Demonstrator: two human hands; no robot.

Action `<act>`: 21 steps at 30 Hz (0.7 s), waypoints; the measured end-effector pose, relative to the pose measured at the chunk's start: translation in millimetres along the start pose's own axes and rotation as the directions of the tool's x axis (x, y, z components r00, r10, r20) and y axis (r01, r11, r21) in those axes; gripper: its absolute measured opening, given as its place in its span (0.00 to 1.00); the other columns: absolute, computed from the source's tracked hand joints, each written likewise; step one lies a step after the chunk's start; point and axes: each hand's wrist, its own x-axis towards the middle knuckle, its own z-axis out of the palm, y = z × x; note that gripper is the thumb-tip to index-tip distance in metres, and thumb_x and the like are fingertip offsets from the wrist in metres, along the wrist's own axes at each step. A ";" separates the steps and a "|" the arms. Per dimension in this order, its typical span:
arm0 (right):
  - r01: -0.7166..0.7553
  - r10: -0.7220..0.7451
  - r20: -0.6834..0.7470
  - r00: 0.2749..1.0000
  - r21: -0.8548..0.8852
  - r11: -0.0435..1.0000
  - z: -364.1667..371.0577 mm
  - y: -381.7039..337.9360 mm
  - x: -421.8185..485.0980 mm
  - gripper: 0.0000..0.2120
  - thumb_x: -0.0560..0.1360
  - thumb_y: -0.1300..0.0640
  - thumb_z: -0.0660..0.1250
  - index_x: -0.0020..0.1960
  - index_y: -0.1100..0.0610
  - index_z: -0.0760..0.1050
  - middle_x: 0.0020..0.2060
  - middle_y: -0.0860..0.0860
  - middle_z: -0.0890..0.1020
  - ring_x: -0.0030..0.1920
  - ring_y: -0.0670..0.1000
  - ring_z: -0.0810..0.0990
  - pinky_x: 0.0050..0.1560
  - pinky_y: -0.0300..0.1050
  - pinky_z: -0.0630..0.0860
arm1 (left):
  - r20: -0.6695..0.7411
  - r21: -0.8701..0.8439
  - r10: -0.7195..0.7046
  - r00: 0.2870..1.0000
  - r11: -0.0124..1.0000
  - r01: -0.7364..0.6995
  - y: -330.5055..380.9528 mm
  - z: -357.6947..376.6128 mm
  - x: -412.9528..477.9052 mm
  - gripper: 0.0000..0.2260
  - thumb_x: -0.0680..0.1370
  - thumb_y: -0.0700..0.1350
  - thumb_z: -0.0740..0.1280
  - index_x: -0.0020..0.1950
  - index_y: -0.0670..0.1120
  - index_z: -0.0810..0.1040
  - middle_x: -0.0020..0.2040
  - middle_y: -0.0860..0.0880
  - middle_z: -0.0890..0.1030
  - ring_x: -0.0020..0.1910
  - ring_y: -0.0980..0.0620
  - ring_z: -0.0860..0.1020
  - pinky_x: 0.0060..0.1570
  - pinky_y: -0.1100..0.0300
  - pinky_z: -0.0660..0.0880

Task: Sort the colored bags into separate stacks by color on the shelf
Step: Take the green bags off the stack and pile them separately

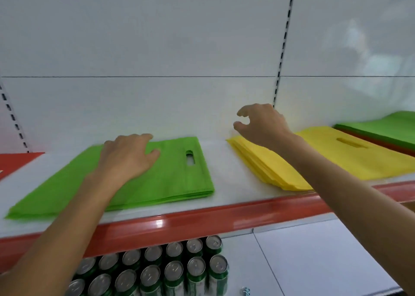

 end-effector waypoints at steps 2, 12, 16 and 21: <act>-0.049 0.049 -0.008 0.999 -0.013 0.999 -12.7 40.3 -2.2 0.19 0.77 0.50 0.62 0.67 0.52 0.72 0.63 0.51 0.76 0.63 0.55 0.73 0.55 0.46 0.70 | -0.003 -0.046 0.065 0.998 0.997 -0.065 35.5 0.8 2.3 0.23 0.79 0.58 0.56 0.72 0.53 0.64 0.68 0.48 0.72 0.66 0.45 0.70 0.62 0.52 0.66; -0.199 0.198 -0.018 0.980 -0.050 0.979 -74.3 274.7 -30.1 0.21 0.74 0.57 0.64 0.67 0.54 0.71 0.61 0.57 0.77 0.61 0.59 0.75 0.60 0.54 0.73 | -0.047 -0.295 0.234 0.971 0.926 -0.237 258.6 9.5 0.6 0.23 0.78 0.61 0.55 0.70 0.54 0.67 0.70 0.52 0.69 0.68 0.48 0.68 0.64 0.52 0.64; -0.215 0.215 -0.003 0.977 -0.083 0.973 -93.3 346.2 -38.4 0.22 0.74 0.57 0.64 0.68 0.54 0.70 0.63 0.56 0.76 0.61 0.59 0.75 0.60 0.54 0.73 | -0.047 -0.321 0.257 0.965 0.911 -0.259 341.9 18.0 -5.3 0.22 0.79 0.60 0.55 0.70 0.53 0.68 0.70 0.51 0.70 0.67 0.48 0.69 0.63 0.52 0.65; -0.232 0.234 0.023 0.972 -0.068 0.970 -108.1 405.1 -35.9 0.22 0.75 0.56 0.65 0.69 0.55 0.70 0.62 0.57 0.77 0.61 0.58 0.76 0.60 0.53 0.74 | -0.093 -0.233 0.270 0.958 0.930 -0.285 407.8 19.5 -0.4 0.20 0.80 0.57 0.55 0.69 0.51 0.69 0.66 0.48 0.74 0.63 0.46 0.72 0.60 0.52 0.66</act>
